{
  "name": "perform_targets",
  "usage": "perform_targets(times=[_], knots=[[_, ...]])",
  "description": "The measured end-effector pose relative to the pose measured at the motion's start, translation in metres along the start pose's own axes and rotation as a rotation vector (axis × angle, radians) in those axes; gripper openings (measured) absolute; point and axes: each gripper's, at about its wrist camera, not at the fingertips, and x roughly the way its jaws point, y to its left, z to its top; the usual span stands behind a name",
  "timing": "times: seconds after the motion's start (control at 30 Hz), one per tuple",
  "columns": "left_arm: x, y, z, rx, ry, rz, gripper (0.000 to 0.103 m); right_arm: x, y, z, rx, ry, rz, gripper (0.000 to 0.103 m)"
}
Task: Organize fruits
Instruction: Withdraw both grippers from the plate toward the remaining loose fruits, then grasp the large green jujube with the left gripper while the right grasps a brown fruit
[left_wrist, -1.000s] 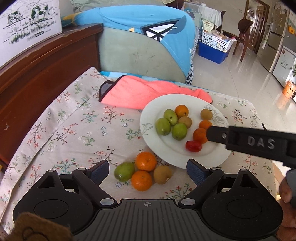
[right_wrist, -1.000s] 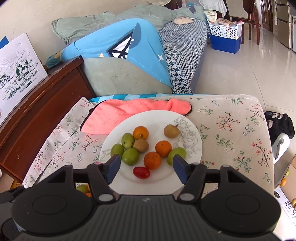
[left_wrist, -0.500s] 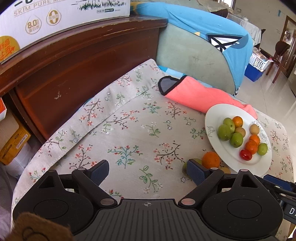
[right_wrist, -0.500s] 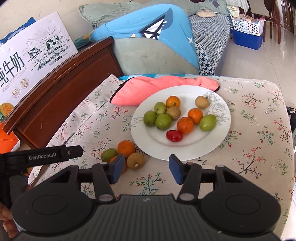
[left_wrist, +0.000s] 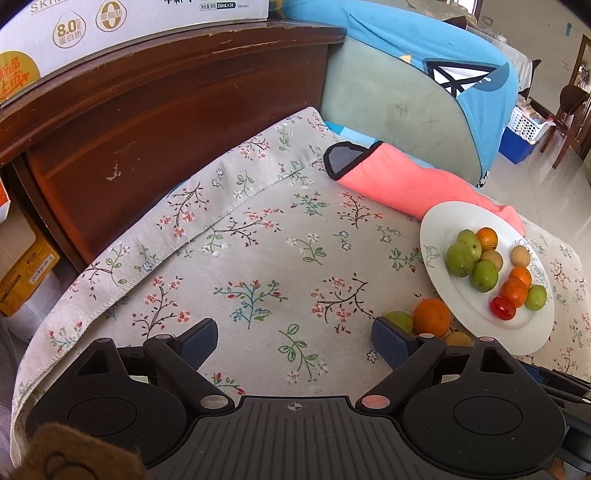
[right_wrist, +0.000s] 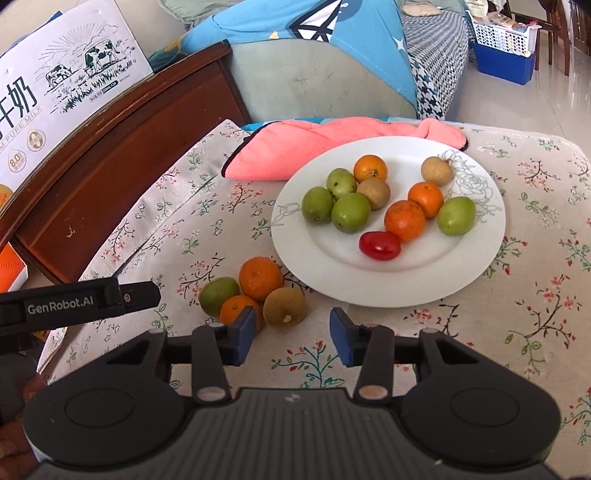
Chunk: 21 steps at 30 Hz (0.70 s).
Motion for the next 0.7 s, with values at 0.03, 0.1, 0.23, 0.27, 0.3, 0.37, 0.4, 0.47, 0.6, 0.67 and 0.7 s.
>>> perform_targets(times=[0.03,0.1,0.23,0.27,0.3,0.37,0.4,0.47,0.6,0.67,0.7], knots=[[0.002,-0.001,-0.001,-0.001,-0.002,-0.004,0.092,0.002,0.000,0.000,0.004,-0.001,-0.004,0.045],[0.005,-0.004,-0.002,0.000,-0.004,-0.013,0.091,0.007,-0.001,0.000,0.009,-0.001,-0.011,0.043],[0.014,-0.010,-0.007,0.001,-0.010,-0.037,0.090,0.011,-0.001,0.000,0.012,-0.011,0.020,0.033],[0.016,-0.011,-0.008,-0.001,-0.010,-0.042,0.090,0.011,-0.001,-0.001,0.004,-0.014,0.028,0.030],[0.018,-0.011,-0.010,-0.007,-0.011,-0.047,0.090,0.011,0.000,-0.001,-0.002,-0.012,0.035,0.026],[0.022,-0.010,-0.013,-0.016,-0.006,-0.052,0.088,0.009,0.000,-0.001,-0.003,-0.001,0.037,0.026],[0.023,-0.010,-0.014,-0.023,-0.013,-0.062,0.088,0.008,-0.001,-0.001,0.003,0.004,0.041,0.026],[0.024,-0.011,-0.015,-0.023,-0.023,-0.081,0.088,0.005,-0.004,-0.002,0.011,0.009,0.040,0.026],[0.025,-0.021,-0.017,0.013,-0.036,-0.093,0.087,0.001,-0.007,-0.002,0.017,0.019,0.025,0.026],[0.026,-0.024,-0.018,0.016,-0.048,-0.096,0.087,0.000,-0.008,-0.003,0.017,0.022,0.026,0.026],[0.026,-0.025,-0.018,0.015,-0.052,-0.101,0.087,0.000,-0.008,-0.003,0.014,0.021,0.025,0.026]])
